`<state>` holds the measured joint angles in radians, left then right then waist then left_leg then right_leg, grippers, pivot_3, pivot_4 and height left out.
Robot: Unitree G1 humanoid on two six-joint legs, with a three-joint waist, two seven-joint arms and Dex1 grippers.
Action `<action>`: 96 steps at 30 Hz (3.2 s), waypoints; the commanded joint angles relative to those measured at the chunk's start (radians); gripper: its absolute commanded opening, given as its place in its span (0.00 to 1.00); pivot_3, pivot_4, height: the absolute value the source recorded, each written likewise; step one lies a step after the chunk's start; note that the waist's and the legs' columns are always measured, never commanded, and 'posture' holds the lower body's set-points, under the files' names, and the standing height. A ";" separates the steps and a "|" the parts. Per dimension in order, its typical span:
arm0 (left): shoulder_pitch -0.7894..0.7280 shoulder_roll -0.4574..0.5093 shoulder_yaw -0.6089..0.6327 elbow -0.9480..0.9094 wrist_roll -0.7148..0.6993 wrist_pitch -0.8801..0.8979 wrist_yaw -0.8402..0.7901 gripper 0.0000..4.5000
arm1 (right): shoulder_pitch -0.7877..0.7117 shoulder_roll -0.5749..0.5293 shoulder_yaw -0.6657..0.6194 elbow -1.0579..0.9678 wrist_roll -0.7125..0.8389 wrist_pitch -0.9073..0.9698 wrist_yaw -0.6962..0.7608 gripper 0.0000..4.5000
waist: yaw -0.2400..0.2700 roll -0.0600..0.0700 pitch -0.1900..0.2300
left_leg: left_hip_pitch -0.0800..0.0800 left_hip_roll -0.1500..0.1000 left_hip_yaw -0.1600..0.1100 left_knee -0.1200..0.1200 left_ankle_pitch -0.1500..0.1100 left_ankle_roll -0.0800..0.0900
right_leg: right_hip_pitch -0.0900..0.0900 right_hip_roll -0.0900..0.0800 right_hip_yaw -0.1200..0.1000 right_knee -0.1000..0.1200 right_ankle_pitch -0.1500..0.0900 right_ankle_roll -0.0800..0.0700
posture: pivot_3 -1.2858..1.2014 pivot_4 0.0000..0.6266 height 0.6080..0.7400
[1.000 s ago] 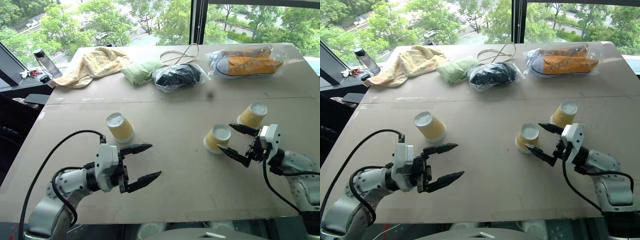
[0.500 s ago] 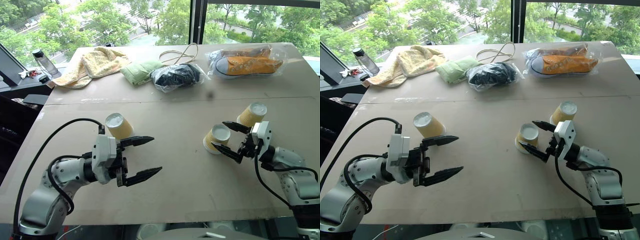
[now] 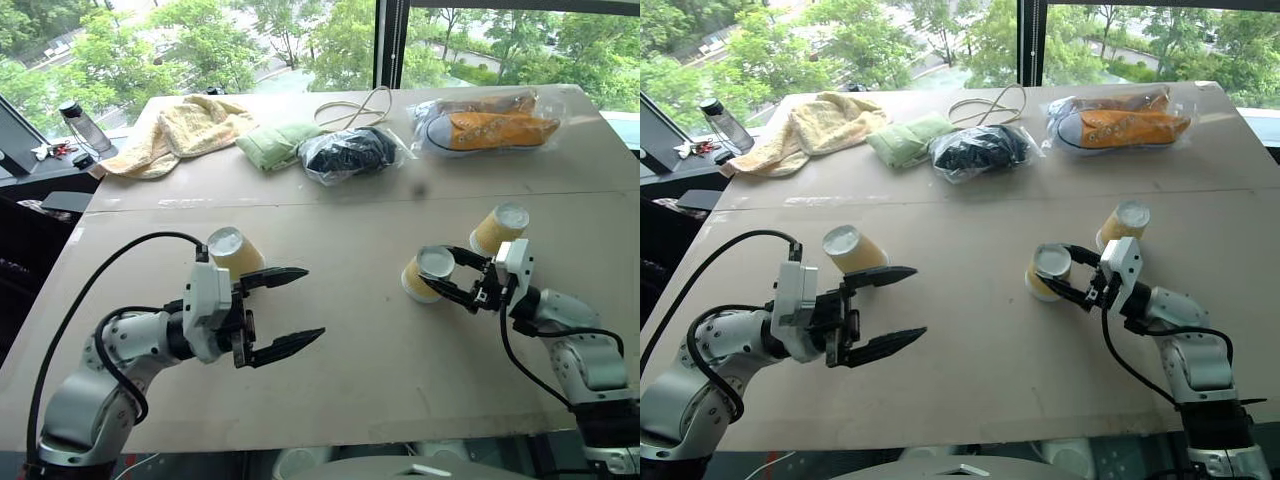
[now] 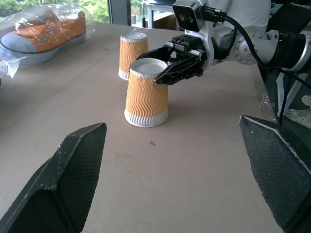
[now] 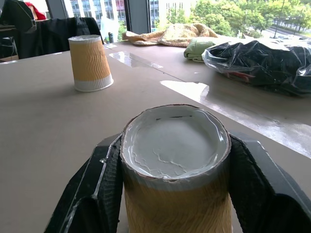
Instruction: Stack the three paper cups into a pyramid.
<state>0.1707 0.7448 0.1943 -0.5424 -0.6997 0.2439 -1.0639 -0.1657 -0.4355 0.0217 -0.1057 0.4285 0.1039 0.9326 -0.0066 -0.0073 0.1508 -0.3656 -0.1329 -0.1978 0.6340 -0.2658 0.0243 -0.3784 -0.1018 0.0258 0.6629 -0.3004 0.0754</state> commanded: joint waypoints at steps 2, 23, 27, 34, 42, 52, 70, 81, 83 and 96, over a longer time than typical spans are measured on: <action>0.032 -0.013 0.057 -0.046 -0.026 0.004 0.037 1.00 | -0.107 0.049 0.058 0.037 -0.067 0.043 -0.077 0.49 | -0.006 0.000 0.000 | 0.000 0.000 0.000 0.000 0.000 0.000 | 0.000 0.000 0.000 0.000 0.000 0.000 | 0.52 0.24 1.00; 0.162 -0.068 0.163 -0.076 -0.001 0.045 0.223 1.00 | -0.349 0.218 0.183 0.166 -0.130 0.200 -0.100 0.60 | -0.009 0.000 0.000 | 0.001 0.001 0.001 -0.001 0.000 0.000 | -0.001 0.002 0.002 0.000 0.000 -0.001 | 0.52 0.24 1.00; 0.161 -0.077 0.154 -0.069 0.009 0.037 0.212 1.00 | -0.352 0.228 0.182 0.161 -0.129 0.195 -0.102 0.99 | -0.009 0.000 0.000 | 0.001 0.001 0.001 -0.001 0.000 -0.001 | -0.002 0.002 0.002 0.000 0.000 -0.001 | 0.52 0.24 1.00; 0.127 -0.098 0.125 -0.080 -0.024 0.034 0.179 1.00 | -0.326 0.135 0.126 0.026 -0.133 0.170 -0.103 0.99 | -0.006 0.000 0.000 | 0.000 0.001 0.001 -0.001 0.000 -0.001 | -0.002 0.002 0.002 0.000 0.001 -0.001 | 0.52 0.24 1.00; -0.040 -0.111 0.018 -0.088 -0.039 0.097 0.222 1.00 | -0.201 -0.018 -0.044 -0.234 -0.071 0.287 -0.190 0.99 | 0.000 -0.001 0.000 | -0.001 0.001 0.000 0.000 0.000 -0.001 | -0.002 0.002 0.001 0.000 0.001 -0.001 | 0.52 0.24 1.00; -0.268 -0.097 -0.128 -0.079 0.013 0.234 0.315 1.00 | -0.021 -0.095 -0.280 -0.211 -0.140 0.246 -0.365 0.99 | -0.006 -0.001 0.001 | -0.002 0.001 0.002 -0.001 0.000 -0.001 | -0.003 0.002 0.002 -0.001 0.001 0.001 | 0.52 0.24 1.00; -0.334 -0.090 -0.146 -0.094 0.004 0.254 0.295 1.00 | -0.041 -0.005 -0.295 -0.039 -0.096 0.188 -0.443 0.99 | -0.005 -0.001 0.001 | -0.002 0.003 0.004 0.000 0.000 -0.001 | -0.004 0.004 0.004 0.000 0.002 0.001 | 0.52 0.24 1.00; -0.312 -0.090 -0.121 -0.097 -0.006 0.243 0.295 1.00 | -0.049 -0.006 -0.272 -0.040 -0.095 0.169 -0.434 0.46 | -0.005 -0.001 0.001 | -0.001 0.003 0.004 0.000 0.000 -0.001 | -0.004 0.004 0.005 0.001 0.002 0.001 | 0.52 0.24 1.00; -0.289 -0.101 -0.108 -0.094 -0.009 0.235 0.303 1.00 | -0.050 -0.005 -0.247 -0.074 -0.090 0.181 -0.419 0.46 | -0.007 -0.001 0.001 | -0.001 0.003 0.004 0.000 0.000 -0.001 | -0.004 0.004 0.005 0.001 0.002 0.001 | 0.52 0.24 1.00; -0.034 -0.148 -0.069 -0.053 0.097 0.093 0.299 1.00 | -0.093 0.042 0.006 -0.181 -0.102 0.247 -0.353 0.46 | 0.000 -0.001 0.001 | -0.002 0.004 0.005 0.000 0.000 -0.001 | -0.004 0.004 0.006 0.000 0.002 0.000 | 0.52 0.24 1.00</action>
<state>0.1353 0.6009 0.1086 -0.5737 -0.6095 0.3718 -0.7700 -0.2324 -0.3988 0.0225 -0.2533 0.3211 0.3479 0.5722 -0.0062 -0.0084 0.1515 -0.3674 -0.1293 -0.1929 0.6345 -0.2660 0.0235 -0.3824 -0.0976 0.0316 0.6630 -0.2979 0.0758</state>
